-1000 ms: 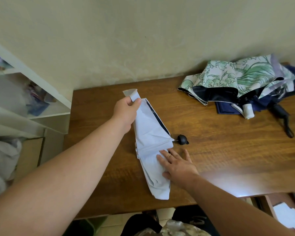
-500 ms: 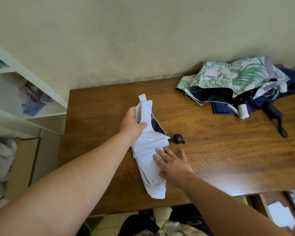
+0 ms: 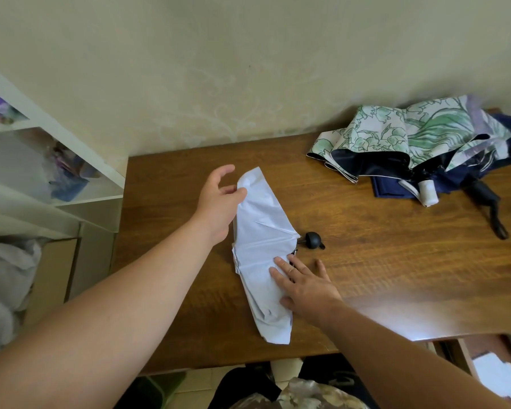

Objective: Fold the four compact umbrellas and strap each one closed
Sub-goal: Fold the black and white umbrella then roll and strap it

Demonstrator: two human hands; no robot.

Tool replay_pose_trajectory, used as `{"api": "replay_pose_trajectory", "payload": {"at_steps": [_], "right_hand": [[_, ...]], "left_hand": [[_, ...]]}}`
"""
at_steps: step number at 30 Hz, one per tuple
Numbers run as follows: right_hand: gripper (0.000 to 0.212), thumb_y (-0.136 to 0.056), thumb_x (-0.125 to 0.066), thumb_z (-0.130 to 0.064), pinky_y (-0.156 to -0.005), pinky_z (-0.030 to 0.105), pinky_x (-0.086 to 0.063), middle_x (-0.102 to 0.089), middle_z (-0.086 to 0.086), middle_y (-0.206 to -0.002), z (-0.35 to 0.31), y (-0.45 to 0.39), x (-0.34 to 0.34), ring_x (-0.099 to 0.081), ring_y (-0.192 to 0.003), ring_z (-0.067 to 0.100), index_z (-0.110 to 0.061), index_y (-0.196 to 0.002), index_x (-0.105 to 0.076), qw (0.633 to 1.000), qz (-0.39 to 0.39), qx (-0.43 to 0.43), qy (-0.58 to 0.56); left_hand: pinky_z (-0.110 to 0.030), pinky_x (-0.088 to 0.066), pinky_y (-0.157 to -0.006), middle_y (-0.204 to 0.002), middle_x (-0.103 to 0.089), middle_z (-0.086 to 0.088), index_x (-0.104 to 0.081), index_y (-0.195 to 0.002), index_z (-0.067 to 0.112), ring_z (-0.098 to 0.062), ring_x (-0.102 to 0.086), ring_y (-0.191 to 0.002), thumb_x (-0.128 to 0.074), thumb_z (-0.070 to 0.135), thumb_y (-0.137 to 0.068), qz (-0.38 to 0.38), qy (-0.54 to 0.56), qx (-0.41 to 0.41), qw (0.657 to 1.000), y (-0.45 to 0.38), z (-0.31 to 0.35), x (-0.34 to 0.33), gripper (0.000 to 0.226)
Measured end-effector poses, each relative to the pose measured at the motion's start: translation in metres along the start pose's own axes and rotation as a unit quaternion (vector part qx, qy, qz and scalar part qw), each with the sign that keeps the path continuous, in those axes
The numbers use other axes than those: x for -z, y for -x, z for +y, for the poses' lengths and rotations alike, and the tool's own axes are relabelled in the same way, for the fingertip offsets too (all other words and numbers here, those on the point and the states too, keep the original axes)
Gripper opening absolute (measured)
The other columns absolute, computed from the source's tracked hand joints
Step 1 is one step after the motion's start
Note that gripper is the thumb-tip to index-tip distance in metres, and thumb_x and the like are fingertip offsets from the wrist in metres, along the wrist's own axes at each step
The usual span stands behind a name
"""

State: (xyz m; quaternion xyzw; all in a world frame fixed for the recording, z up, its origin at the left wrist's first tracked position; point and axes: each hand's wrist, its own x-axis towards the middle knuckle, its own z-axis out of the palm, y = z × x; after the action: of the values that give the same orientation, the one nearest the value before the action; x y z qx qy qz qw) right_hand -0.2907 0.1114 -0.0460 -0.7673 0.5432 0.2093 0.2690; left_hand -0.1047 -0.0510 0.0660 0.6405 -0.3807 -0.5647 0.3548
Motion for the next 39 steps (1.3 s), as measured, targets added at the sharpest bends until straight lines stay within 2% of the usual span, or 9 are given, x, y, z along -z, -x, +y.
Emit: {"api": "replay_pose_trajectory", "payload": {"at_steps": [9,13,16,18,21,25,29,32,39], "right_hand": [[0.074,-0.109,-0.040,-0.043,-0.122,0.069,0.003,0.023,-0.017,-0.170,0.003,-0.001,0.007,0.021,-0.157,0.013,-0.039,-0.163,0.010,1.000,-0.016,0.010,0.013],[0.071,-0.108,-0.045,-0.038,-0.123,0.068,-0.004,0.016,-0.016,-0.172,0.007,-0.005,0.016,0.014,-0.159,0.016,-0.037,-0.165,-0.003,0.999,-0.022,0.032,0.004],[0.045,-0.102,-0.056,-0.024,-0.117,0.061,-0.036,-0.025,0.000,-0.171,0.017,0.000,0.026,-0.022,-0.158,0.026,-0.024,-0.147,-0.051,0.992,0.093,0.076,-0.048],[0.025,-0.097,-0.055,-0.025,-0.087,0.045,-0.058,-0.063,0.002,-0.139,0.024,0.009,0.036,-0.060,-0.127,0.024,-0.018,-0.114,-0.072,0.964,0.241,0.059,-0.090],[0.022,-0.096,-0.052,-0.028,-0.064,0.032,-0.045,-0.068,-0.006,-0.087,0.028,0.021,0.072,-0.058,-0.077,0.015,-0.021,-0.092,-0.073,0.918,0.341,-0.023,-0.202],[0.026,-0.099,-0.064,-0.024,-0.084,0.032,-0.049,-0.067,-0.006,-0.107,0.023,0.016,0.133,-0.060,-0.099,0.014,-0.026,-0.124,-0.071,0.873,0.382,-0.046,-0.298],[0.047,-0.102,-0.059,-0.039,-0.087,0.028,-0.050,-0.061,-0.007,-0.119,0.008,0.001,0.173,-0.060,-0.104,0.010,-0.045,-0.148,-0.049,0.884,0.285,-0.031,-0.368],[0.045,-0.101,-0.064,-0.033,-0.076,0.024,-0.052,-0.067,-0.005,-0.119,0.000,-0.007,0.183,-0.064,-0.099,0.009,-0.045,-0.143,-0.056,0.876,0.231,-0.020,-0.423],[0.014,-0.092,-0.078,-0.021,-0.073,0.011,-0.045,-0.070,-0.017,-0.092,-0.002,0.000,0.182,-0.064,-0.086,-0.004,-0.029,-0.104,-0.078,0.858,0.305,-0.062,-0.410]], "left_hand": [[-0.044,-0.055,-0.106,-0.122,-0.074,-0.001,-0.080,-0.105,0.031,-0.022,-0.068,-0.119,-0.072,0.007,-0.097,-0.027,0.016,0.017,0.999,0.016,0.009,0.003,0.026],[-0.024,-0.054,-0.091,-0.116,-0.071,0.007,-0.078,-0.116,0.028,-0.006,-0.066,-0.106,-0.073,0.006,-0.098,-0.032,-0.016,-0.013,0.999,0.027,0.007,0.005,0.029],[-0.014,-0.047,-0.080,-0.117,-0.069,0.010,-0.076,-0.122,0.026,0.001,-0.062,-0.105,-0.073,0.008,-0.097,-0.033,-0.046,-0.041,0.998,0.032,0.005,0.005,0.031],[-0.013,-0.045,-0.077,-0.119,-0.068,0.010,-0.076,-0.122,0.027,0.001,-0.061,-0.105,-0.074,0.009,-0.098,-0.032,-0.044,-0.038,0.998,0.033,0.006,0.006,0.031],[-0.014,-0.044,-0.073,-0.119,-0.067,0.011,-0.076,-0.120,0.029,0.002,-0.059,-0.101,-0.073,0.010,-0.098,-0.025,-0.046,-0.028,0.998,0.033,0.007,0.006,0.030],[-0.009,-0.043,-0.068,-0.110,-0.066,0.015,-0.076,-0.120,0.026,0.006,-0.059,-0.096,-0.073,0.008,-0.098,-0.032,-0.044,-0.028,0.998,0.037,0.005,0.009,0.028],[-0.010,-0.046,-0.072,-0.106,-0.068,0.014,-0.076,-0.117,0.023,0.003,-0.063,-0.097,-0.075,0.007,-0.096,-0.036,-0.048,-0.041,0.997,0.043,0.003,0.014,0.026],[-0.015,-0.048,-0.077,-0.110,-0.070,0.010,-0.076,-0.116,0.025,0.002,-0.063,-0.102,-0.076,0.008,-0.095,-0.048,-0.048,-0.040,0.997,0.045,0.002,0.018,0.027],[-0.020,-0.050,-0.080,-0.114,-0.073,0.008,-0.077,-0.113,0.030,-0.007,-0.067,-0.108,-0.078,0.011,-0.094,-0.053,-0.085,-0.051,0.994,0.048,-0.002,0.024,0.026]]}}
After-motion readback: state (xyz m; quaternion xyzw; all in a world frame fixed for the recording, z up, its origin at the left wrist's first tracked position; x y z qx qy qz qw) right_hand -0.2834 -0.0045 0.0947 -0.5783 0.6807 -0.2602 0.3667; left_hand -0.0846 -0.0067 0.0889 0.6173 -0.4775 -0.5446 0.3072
